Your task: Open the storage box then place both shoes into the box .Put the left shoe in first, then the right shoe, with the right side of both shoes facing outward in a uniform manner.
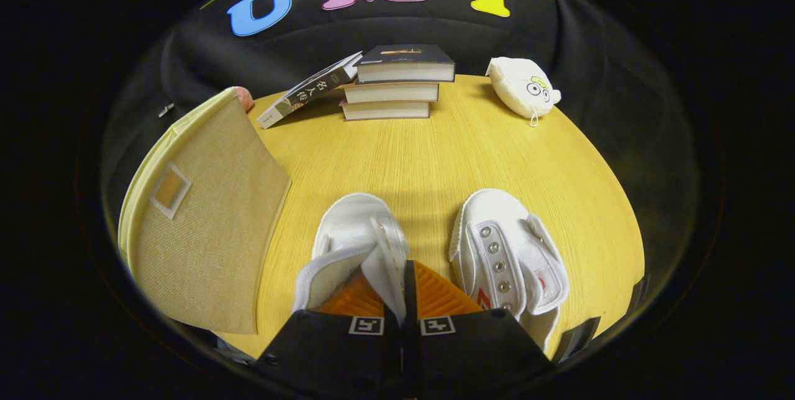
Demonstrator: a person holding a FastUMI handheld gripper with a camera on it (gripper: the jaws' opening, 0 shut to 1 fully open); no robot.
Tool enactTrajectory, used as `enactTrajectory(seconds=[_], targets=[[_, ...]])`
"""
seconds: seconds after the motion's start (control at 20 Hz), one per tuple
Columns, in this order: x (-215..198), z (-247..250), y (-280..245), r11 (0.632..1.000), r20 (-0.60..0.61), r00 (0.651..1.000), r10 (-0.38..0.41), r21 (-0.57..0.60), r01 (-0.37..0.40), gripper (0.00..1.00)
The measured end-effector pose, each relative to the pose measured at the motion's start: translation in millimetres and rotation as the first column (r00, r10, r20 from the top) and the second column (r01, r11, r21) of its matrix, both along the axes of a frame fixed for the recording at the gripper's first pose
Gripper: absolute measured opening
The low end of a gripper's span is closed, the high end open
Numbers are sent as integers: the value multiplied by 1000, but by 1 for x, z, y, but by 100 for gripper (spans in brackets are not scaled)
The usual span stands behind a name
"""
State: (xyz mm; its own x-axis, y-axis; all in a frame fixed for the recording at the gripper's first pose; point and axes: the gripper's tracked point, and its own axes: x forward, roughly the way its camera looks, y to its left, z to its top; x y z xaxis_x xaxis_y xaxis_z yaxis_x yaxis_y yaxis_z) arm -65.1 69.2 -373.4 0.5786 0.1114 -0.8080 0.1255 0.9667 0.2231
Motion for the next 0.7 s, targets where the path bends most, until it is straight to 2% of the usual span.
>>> enactTrajectory(seconds=[0.3,0.55,0.7], targets=[[7,82,3,993,70,995,-67,97,60,6],[31,167,28,984,132,989,-61,172,37,7],[45,195,70,969,92,994,-51,247,27,7]])
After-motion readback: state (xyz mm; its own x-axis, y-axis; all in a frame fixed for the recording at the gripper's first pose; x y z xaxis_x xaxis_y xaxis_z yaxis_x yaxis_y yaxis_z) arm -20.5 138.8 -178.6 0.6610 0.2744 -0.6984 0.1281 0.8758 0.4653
